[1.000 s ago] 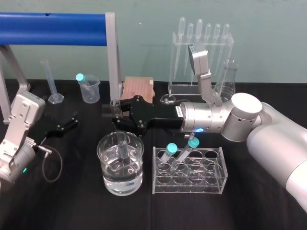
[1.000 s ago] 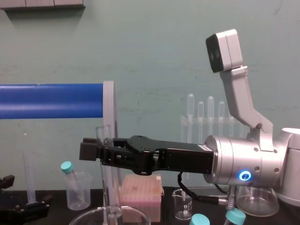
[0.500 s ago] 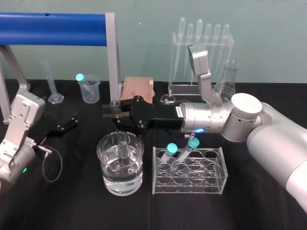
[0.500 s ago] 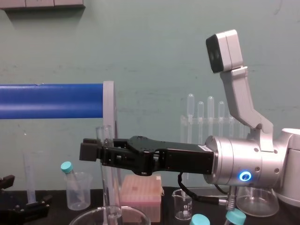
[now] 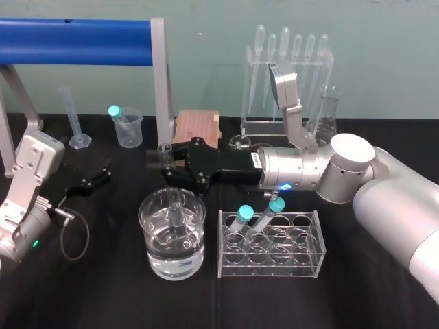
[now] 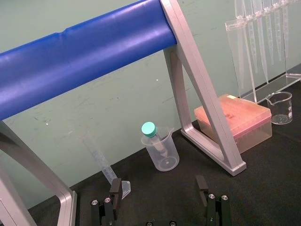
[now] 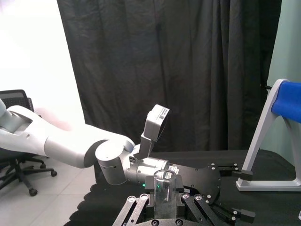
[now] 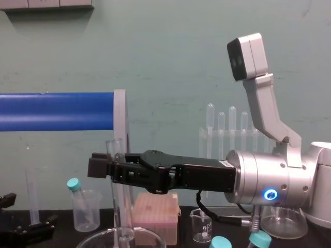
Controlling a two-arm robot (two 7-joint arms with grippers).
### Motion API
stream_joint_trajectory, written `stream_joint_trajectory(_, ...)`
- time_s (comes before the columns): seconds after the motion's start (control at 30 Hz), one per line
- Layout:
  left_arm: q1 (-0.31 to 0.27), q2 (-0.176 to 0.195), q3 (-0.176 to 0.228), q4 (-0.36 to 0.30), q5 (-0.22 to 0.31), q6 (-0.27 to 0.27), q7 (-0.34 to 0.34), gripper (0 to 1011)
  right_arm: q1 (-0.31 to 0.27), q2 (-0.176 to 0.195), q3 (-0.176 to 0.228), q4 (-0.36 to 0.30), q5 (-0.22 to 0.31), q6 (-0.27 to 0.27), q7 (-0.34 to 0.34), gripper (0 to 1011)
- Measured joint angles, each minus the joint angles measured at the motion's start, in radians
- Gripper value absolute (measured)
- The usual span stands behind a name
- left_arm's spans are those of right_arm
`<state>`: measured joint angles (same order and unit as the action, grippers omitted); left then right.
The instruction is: Hold the test tube with one hand and immerse one end into the beaker, then return it to the test tube rack.
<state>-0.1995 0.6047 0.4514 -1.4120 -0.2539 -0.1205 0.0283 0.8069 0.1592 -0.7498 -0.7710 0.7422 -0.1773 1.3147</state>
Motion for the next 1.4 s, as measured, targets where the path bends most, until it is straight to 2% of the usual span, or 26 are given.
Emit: stream_joint_trajectory(1.4,0.000,0.000,0.000,0.000,0.000,0.000,0.000,1000,0.000,0.000,0.000,0.000,0.000,0.000,0.000,242)
